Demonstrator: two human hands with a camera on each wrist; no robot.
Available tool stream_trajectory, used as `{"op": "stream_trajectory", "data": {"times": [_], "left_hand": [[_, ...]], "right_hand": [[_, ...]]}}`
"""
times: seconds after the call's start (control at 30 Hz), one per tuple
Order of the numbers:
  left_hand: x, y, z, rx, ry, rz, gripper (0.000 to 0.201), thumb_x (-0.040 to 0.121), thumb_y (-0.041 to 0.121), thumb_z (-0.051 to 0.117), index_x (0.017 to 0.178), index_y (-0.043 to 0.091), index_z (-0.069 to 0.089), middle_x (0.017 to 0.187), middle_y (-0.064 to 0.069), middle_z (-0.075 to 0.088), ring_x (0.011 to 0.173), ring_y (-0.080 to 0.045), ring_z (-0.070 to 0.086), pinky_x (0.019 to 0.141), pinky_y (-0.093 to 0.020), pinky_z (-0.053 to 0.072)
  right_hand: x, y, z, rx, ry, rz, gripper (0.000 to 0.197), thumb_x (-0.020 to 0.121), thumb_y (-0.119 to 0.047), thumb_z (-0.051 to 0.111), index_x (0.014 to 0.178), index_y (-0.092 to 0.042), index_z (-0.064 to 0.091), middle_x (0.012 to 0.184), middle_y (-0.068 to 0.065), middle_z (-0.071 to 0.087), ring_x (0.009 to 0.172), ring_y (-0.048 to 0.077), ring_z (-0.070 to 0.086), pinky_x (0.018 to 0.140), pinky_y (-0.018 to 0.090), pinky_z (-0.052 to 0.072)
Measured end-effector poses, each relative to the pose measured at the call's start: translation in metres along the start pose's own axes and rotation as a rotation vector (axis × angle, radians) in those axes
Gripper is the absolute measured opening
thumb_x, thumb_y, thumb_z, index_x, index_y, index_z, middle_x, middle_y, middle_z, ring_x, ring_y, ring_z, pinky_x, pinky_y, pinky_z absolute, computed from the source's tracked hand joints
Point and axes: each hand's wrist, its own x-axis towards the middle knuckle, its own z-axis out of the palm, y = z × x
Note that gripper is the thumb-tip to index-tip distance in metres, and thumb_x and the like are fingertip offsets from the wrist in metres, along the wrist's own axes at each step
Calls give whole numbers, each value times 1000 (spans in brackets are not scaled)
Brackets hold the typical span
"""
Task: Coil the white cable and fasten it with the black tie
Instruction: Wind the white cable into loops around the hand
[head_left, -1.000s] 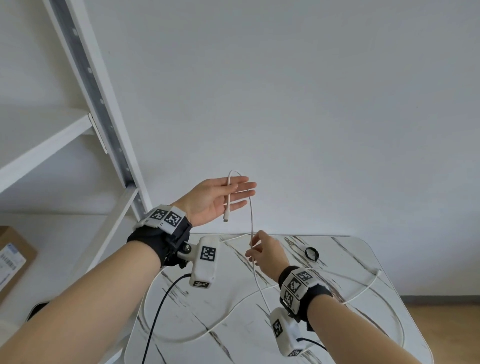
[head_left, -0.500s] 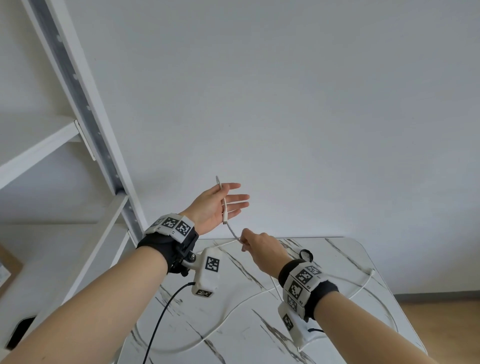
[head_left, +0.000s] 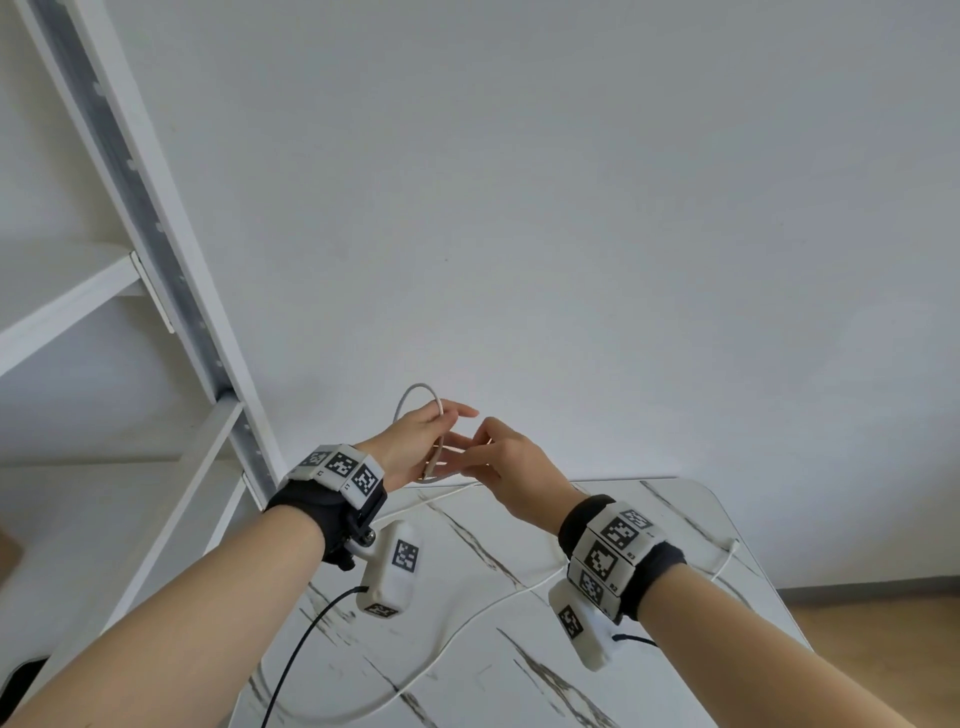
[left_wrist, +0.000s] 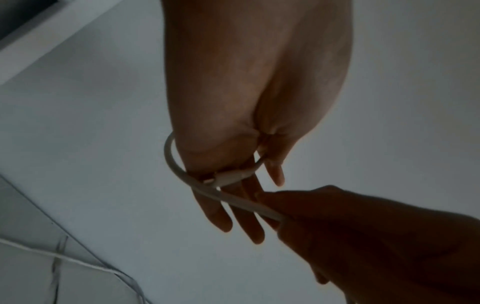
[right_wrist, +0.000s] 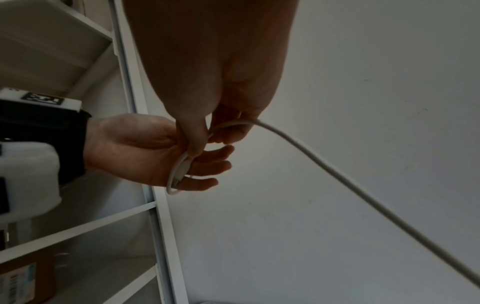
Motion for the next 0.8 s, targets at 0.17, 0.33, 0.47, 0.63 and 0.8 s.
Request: {"op": "stream_trajectory", "data": {"times": [0.17,0.33,0.47,0.63,0.8], "left_hand": [[-5,-4,3,107,-104,-86,20,100,32,40,102,18,55,84,-8,70,74,-24,69,74,-31,54],[-7,-8,2,58,-72,-134,22,102,23,35,94,13,54,56,-6,57,42,-14,51,52,-26,42],[-7,-6,8,29,-81,-208,41,100,42,33,98,9,57,48,2,34,35,-9,26,42,-19,25],[-13,2,12,81,-179,-267,47,94,52,40,100,9,60,46,8,23,37,-6,18,43,-19,15],[-24,11,15,124,-308,-285,30,99,30,41,92,8,59,42,11,24,35,-4,19,40,-17,17]], "right_hand": [[8,-9,-11,84,-35,60,19,89,-3,53,104,-7,63,98,8,53,77,17,48,70,21,38],[13,-4,-28,93,-9,145,11,85,-14,64,94,-9,61,86,-4,56,68,11,49,64,18,40],[16,1,-35,111,14,191,7,82,-12,67,88,-8,65,76,-7,57,68,11,54,66,20,45],[18,11,-38,146,51,198,10,80,-13,70,89,-8,70,86,8,72,81,21,66,79,33,54],[18,24,-30,198,95,251,13,79,-19,73,88,-10,75,85,8,76,78,19,69,78,30,54]]}}
